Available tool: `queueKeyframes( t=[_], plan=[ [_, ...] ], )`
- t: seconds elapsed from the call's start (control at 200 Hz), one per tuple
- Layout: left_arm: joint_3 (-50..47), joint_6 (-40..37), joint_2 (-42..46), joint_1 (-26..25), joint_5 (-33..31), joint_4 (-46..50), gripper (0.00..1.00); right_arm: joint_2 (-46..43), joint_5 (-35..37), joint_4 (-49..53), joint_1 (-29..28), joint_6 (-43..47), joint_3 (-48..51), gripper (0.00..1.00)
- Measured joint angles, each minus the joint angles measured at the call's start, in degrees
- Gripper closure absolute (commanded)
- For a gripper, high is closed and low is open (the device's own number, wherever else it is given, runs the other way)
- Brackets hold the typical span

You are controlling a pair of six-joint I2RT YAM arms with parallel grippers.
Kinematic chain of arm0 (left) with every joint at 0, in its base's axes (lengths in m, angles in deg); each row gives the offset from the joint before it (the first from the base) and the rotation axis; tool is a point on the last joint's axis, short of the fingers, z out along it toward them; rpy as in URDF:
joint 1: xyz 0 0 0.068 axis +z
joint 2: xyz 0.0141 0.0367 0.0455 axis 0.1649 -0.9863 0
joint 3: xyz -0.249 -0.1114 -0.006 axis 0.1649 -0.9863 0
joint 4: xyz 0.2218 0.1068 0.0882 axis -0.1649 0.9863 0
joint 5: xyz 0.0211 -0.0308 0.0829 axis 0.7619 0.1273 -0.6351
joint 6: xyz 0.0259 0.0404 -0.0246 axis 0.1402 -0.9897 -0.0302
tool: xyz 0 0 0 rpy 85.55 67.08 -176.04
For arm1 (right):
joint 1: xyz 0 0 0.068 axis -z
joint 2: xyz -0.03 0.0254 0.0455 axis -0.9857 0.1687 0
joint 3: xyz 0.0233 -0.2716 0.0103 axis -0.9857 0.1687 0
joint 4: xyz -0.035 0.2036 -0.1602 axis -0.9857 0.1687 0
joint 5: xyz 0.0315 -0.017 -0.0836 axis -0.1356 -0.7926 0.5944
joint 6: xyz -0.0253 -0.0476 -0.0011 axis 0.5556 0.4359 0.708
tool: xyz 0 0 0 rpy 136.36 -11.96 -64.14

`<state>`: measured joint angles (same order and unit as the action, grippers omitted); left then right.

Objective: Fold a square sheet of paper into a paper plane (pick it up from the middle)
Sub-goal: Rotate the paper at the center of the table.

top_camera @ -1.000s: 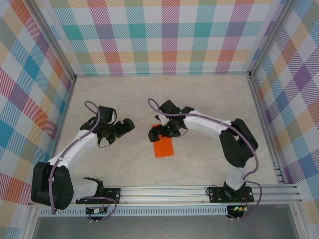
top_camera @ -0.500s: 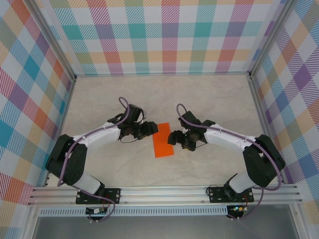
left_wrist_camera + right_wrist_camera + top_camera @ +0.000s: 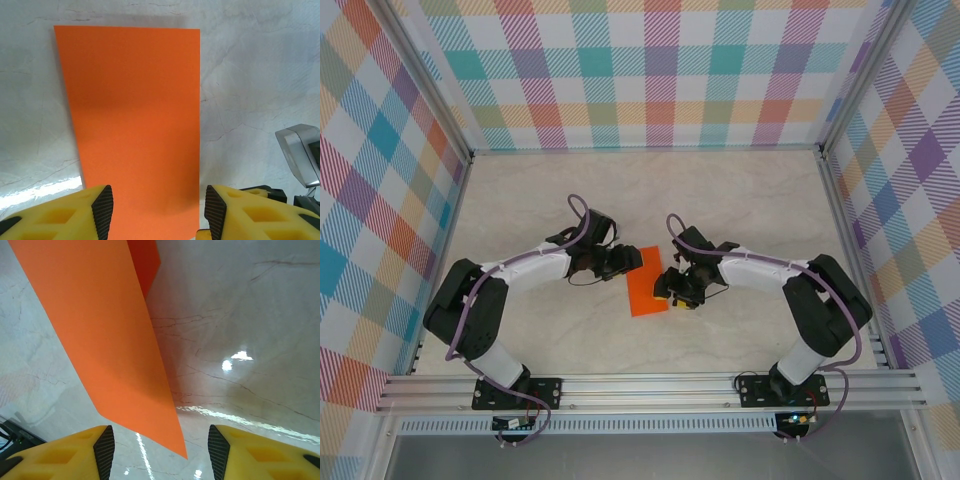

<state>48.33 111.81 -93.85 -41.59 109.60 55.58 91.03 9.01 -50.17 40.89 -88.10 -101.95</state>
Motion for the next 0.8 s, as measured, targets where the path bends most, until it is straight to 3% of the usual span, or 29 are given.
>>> queueKeyframes(
  t=[0.295, 0.415, 0.615, 0.8],
  plan=[
    [1.5, 0.0, -2.1, 0.0, 0.2, -0.1, 0.47, 1.4, -2.3, 0.0, 0.0, 0.5, 0.0, 0.46],
    [1.7, 0.0, -2.6, 0.0, 0.2, -0.1, 0.48, 1.5, -3.2, -0.7, 0.0, 0.6, 0.3, 0.55],
    [1.7, 0.0, -2.7, 0.0, 0.2, -0.1, 0.49, 1.0, -3.3, -1.3, 0.0, -0.1, 1.0, 0.82],
    [1.6, 0.0, -2.7, 0.0, 0.2, -0.2, 0.5, -0.9, -3.1, -1.2, 0.0, -2.4, 2.7, 0.94]
  ],
)
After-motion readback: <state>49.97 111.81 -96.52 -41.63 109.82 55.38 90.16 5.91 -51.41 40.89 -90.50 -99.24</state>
